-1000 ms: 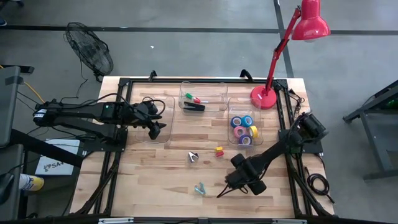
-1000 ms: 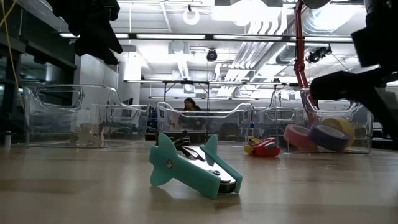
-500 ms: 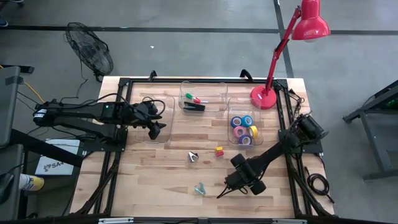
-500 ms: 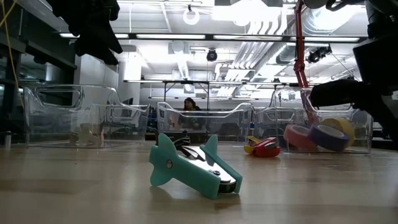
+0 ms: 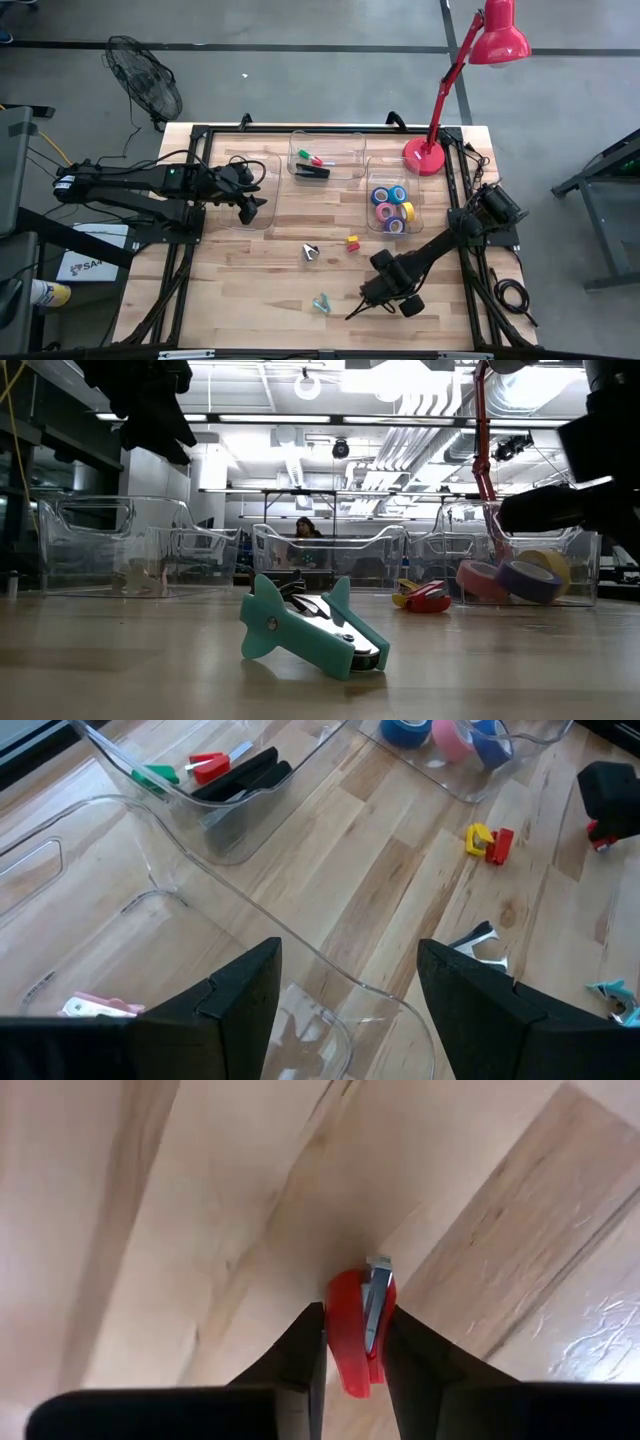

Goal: Pick and place Stapler, Stapler remover, tape
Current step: Put the bottom red stapler into the top transparent bin

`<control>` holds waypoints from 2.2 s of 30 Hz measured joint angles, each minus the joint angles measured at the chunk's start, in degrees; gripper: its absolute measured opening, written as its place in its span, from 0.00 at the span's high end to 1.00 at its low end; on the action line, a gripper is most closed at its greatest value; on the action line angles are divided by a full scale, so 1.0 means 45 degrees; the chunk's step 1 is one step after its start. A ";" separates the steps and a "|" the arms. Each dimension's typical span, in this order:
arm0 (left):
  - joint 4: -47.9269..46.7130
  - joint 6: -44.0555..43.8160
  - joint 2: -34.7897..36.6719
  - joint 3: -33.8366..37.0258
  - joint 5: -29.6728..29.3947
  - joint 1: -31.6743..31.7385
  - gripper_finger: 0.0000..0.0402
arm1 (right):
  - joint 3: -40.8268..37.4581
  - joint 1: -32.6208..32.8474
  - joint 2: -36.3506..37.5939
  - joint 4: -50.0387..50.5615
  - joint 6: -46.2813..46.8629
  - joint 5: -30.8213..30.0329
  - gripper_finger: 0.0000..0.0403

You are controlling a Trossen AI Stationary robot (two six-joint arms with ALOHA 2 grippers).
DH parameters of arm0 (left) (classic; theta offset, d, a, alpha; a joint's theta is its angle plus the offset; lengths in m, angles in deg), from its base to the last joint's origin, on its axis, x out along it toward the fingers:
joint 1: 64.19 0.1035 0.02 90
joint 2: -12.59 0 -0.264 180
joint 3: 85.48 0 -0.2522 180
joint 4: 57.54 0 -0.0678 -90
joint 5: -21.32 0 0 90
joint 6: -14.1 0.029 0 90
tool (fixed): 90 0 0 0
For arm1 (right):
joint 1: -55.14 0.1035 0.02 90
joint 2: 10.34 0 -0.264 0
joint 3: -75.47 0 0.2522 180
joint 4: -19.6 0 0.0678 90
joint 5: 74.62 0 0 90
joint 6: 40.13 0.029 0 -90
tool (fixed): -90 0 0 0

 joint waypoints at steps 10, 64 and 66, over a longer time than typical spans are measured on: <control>0.0005 0.0024 0.0000 0.0000 0.0000 0.0000 0.43 | 0.2501 -0.0784 -0.0010 -0.0021 0.1436 -0.0501 0.83; 0.0103 -0.1374 0.0000 0.0000 -0.2328 0.0000 0.43 | 0.4066 -1.3518 0.0000 -0.2131 0.0498 -0.0321 0.82; 0.0103 -0.1424 0.0000 0.0000 -0.2449 0.0005 0.43 | 0.3684 -1.3569 0.0000 -0.2207 0.0498 -0.0097 0.81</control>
